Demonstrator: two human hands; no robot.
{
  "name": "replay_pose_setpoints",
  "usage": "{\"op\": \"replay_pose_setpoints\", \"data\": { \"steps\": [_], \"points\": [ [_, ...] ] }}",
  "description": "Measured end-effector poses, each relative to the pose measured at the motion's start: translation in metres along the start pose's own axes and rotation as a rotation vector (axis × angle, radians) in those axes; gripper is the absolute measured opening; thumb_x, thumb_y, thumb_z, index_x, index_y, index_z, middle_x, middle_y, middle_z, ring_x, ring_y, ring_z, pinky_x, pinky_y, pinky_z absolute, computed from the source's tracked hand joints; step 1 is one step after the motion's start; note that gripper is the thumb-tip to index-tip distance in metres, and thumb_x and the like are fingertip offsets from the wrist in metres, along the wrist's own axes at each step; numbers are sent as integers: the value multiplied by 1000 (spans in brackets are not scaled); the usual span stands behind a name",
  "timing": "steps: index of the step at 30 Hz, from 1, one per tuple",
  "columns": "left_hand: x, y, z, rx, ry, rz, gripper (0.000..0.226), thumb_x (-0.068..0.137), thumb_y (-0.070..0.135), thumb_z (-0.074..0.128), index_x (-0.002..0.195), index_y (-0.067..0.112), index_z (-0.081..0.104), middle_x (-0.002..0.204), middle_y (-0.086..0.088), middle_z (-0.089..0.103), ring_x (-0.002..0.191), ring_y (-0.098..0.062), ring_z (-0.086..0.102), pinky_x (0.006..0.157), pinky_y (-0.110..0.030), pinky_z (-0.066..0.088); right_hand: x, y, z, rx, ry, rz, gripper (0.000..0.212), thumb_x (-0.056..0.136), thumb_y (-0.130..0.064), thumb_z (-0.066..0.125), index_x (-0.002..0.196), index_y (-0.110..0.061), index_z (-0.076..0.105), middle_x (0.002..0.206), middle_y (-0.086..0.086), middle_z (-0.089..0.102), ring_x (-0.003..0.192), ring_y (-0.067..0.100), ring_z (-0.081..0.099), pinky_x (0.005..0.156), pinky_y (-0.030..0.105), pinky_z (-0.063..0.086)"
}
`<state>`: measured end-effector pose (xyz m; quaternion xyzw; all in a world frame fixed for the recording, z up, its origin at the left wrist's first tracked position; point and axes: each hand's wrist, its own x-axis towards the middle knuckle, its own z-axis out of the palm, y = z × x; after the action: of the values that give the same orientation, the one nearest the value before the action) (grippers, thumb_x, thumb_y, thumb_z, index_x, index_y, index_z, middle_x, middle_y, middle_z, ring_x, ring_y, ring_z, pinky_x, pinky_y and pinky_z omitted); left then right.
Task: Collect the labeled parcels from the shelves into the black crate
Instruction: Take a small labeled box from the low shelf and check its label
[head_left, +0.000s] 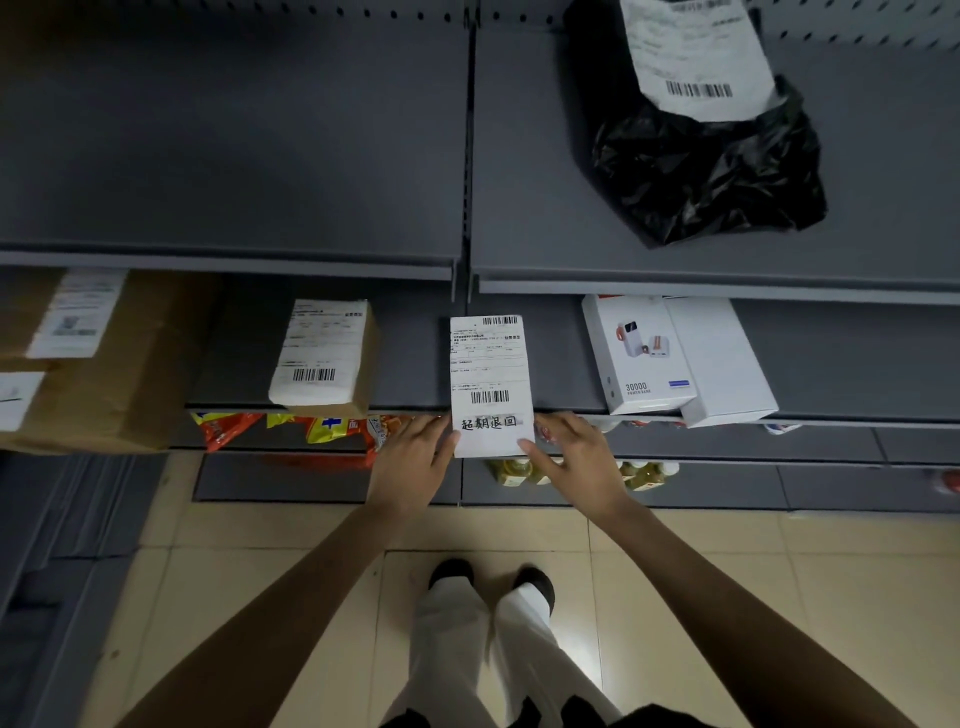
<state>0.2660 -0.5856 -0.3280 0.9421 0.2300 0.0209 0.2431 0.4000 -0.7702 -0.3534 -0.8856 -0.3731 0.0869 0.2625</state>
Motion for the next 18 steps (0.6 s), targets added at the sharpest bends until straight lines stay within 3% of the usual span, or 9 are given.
{"op": "replay_pose_setpoints", "data": {
  "steps": [5, 9, 12, 16, 18],
  "points": [
    [-5, -7, 7, 4, -25, 5, 52, 93, 41, 29, 121, 9, 59, 116, -8, 63, 106, -24, 58, 88, -36, 48, 10, -5, -4, 162, -125, 162, 57, 90, -66, 34, 108, -22, 65, 97, -7, 70, 88, 9, 64, 82, 41, 52],
    [-6, -10, 15, -31, -8, 9, 36, 95, 28, 41, 118, 10, 62, 110, -7, 65, 100, -24, 60, 83, -33, 46, 12, -19, -1, 224, -229, 297, 44, 95, -50, 43, 112, -15, 64, 108, -2, 70, 89, 11, 65, 79, 26, 48],
    [-4, -10, 15, -63, 19, 20, 32, 95, 23, 42, 116, 9, 62, 108, -6, 66, 98, -23, 60, 81, -29, 44, 13, -26, 5, 360, -233, 435, 44, 95, -47, 45, 115, -11, 60, 106, -2, 67, 91, 9, 60, 81, 22, 43],
    [-1, -15, 10, -31, 6, 71, 30, 97, 21, 41, 114, 11, 63, 109, -5, 66, 99, -23, 59, 82, -30, 44, 13, -30, 12, 484, -200, 536, 58, 90, -60, 41, 117, -10, 56, 114, 6, 67, 104, 22, 63, 90, 42, 51],
    [0, -26, 5, 82, 24, 140, 35, 94, 26, 37, 109, 14, 66, 104, -4, 67, 95, -23, 62, 80, -32, 48, 11, -29, 12, 482, -201, 550, 59, 90, -61, 40, 119, -12, 56, 116, 6, 67, 106, 24, 62, 92, 45, 50]
  ]
}}
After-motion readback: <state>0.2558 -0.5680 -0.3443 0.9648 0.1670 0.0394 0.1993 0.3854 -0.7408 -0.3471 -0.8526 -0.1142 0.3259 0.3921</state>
